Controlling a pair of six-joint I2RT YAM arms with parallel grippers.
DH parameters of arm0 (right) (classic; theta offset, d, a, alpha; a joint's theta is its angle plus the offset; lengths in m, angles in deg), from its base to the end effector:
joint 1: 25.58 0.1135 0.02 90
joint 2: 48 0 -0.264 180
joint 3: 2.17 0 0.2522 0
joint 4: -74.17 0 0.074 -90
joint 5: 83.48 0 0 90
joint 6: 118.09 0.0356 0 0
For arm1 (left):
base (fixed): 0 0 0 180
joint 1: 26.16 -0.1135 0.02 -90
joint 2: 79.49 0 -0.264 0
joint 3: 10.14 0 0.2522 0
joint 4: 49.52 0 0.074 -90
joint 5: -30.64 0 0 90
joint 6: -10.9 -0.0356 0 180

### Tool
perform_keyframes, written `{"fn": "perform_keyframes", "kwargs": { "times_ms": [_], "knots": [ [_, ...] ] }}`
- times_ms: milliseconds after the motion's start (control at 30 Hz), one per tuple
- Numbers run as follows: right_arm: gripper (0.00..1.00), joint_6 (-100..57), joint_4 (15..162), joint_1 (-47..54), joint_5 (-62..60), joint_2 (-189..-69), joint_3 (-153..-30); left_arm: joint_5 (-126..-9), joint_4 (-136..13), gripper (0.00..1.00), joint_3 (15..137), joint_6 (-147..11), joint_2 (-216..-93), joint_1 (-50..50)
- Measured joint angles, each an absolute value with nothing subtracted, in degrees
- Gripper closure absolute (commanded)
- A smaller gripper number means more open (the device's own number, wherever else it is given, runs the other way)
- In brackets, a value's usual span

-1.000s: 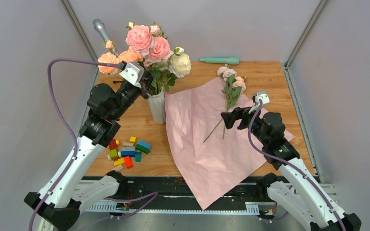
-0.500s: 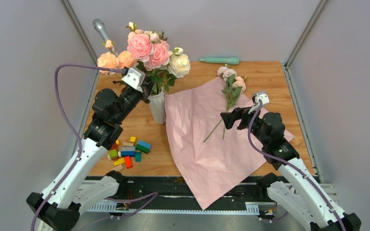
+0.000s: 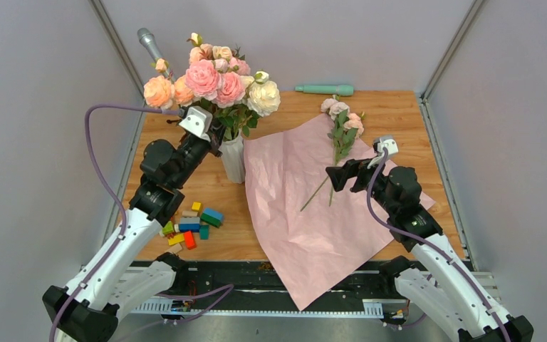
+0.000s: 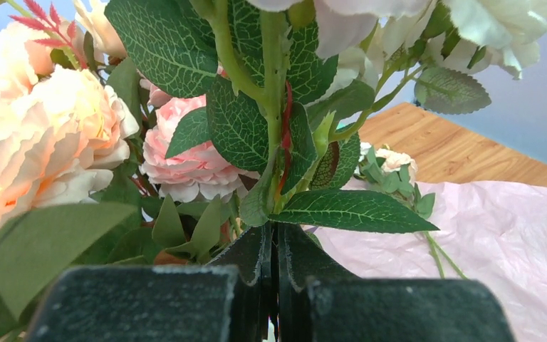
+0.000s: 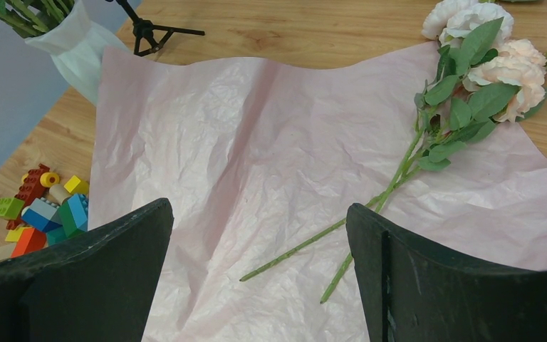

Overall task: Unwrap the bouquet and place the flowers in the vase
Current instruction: Insert the fake flower into the vase.

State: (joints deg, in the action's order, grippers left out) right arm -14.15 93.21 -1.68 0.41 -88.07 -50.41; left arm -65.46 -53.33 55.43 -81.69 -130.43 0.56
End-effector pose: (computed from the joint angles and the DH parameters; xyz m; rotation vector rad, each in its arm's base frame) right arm 0.1585 0.0744 0.2987 -0.2344 1.7795 0.5709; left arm 0.1815 -0.0956 0.4027 0.4393 1.3251 -0.4247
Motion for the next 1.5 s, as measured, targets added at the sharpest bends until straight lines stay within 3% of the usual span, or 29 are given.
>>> {"fn": "perform_keyframes", "kwargs": {
  "times_ms": [1233,1400,1500],
  "knots": [
    [0.07,-13.13,91.98,-1.68,-0.05,-88.03,-49.49,-62.64,-47.69,1.00,45.55,-78.13,-132.18,-0.42],
    [0.07,-13.10,91.85,-1.68,-0.07,-88.03,-49.47,-62.43,-47.80,0.86,45.55,-77.80,-132.15,-0.42],
    [0.07,-13.08,91.85,-1.68,-0.07,-88.03,-49.47,-62.27,-48.47,0.72,45.57,-77.51,-131.87,-0.42]
  ]
}}
